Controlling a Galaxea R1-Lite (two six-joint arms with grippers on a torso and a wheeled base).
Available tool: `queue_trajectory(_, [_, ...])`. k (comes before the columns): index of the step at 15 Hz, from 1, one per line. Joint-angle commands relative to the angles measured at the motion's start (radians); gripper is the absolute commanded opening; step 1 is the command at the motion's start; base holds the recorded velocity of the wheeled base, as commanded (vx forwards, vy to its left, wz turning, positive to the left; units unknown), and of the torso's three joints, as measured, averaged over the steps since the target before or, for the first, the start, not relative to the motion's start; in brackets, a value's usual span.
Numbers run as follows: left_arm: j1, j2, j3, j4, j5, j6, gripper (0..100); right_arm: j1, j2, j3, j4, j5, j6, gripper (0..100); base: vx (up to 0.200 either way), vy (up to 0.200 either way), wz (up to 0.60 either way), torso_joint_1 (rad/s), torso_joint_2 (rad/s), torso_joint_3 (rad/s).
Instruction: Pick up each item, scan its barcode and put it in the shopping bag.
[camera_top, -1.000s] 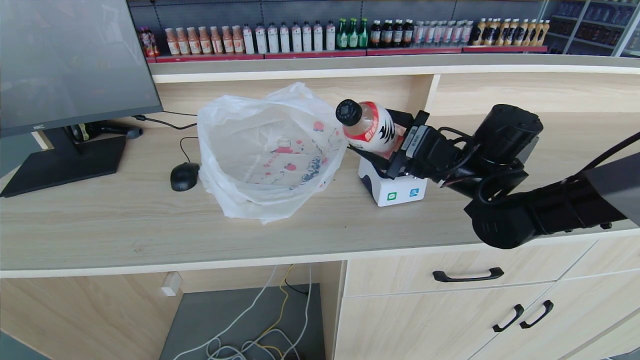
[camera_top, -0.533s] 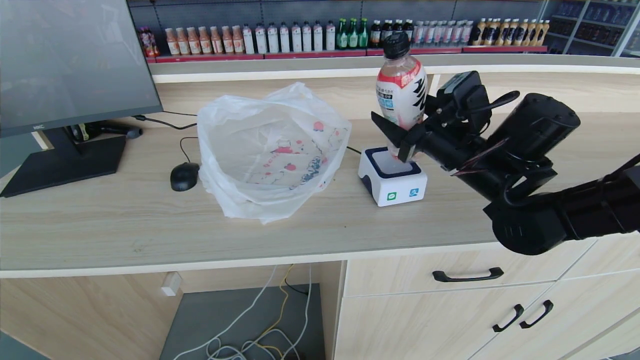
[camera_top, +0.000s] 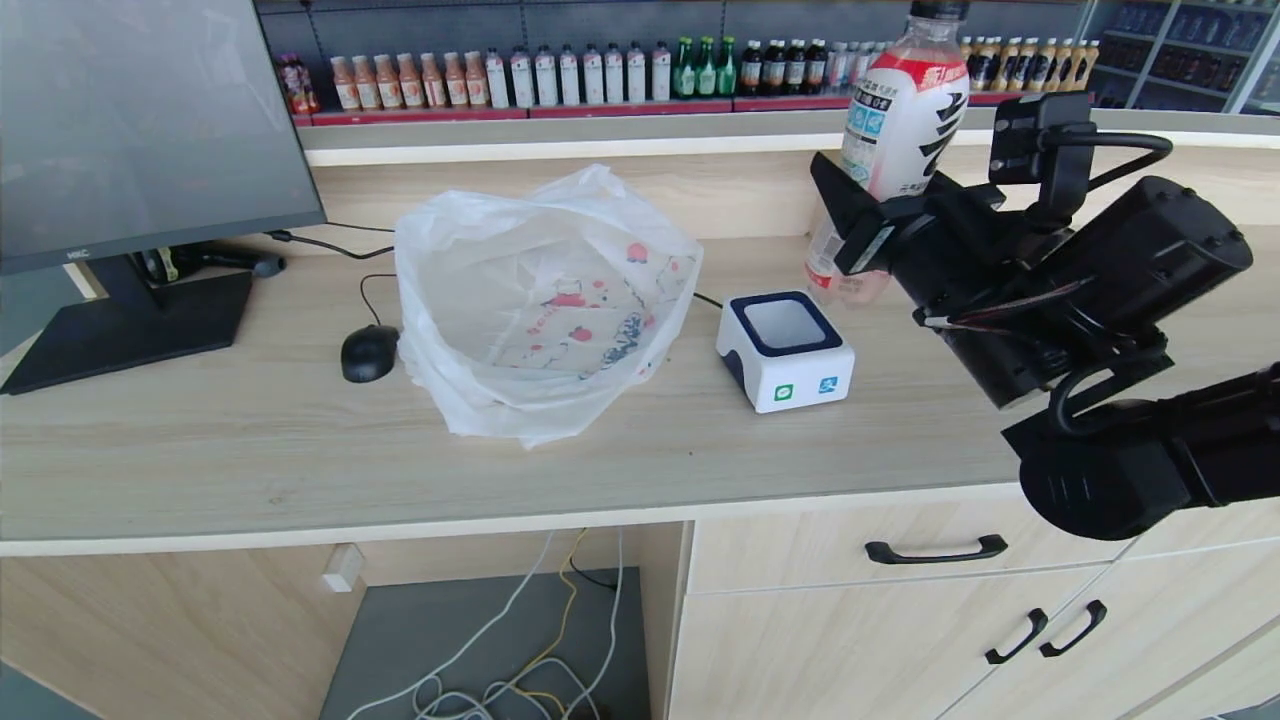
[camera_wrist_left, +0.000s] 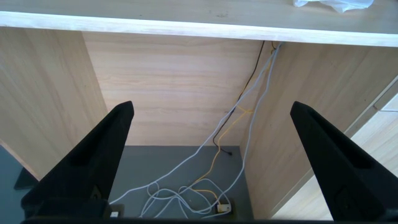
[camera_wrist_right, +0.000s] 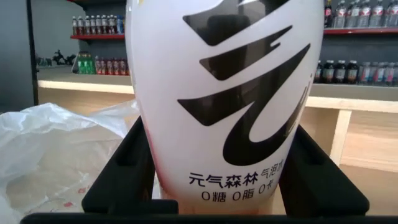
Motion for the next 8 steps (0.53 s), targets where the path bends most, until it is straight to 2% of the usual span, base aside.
queue_trajectory(1, [0.001,0.000,0.000,0.000,0.000,0.001,100,0.031,-0.007,0.030,-0.027,-0.046,0.037,0,0.000,0.000,0.00,0.000,0.00,0.000])
queue_trajectory(5, [-0.001,0.000,0.000,0.000,0.000,0.001,100,0.045,-0.011,0.081,-0.098,-0.060,0.039,0,0.000,0.000,0.00,0.000,0.00,0.000])
queue_trajectory(8, [-0.001,0.000,0.000,0.002,0.000,0.007,100,0.045,-0.002,0.063,-0.104,-0.059,0.042,0,0.000,0.000,0.00,0.000,0.00,0.000])
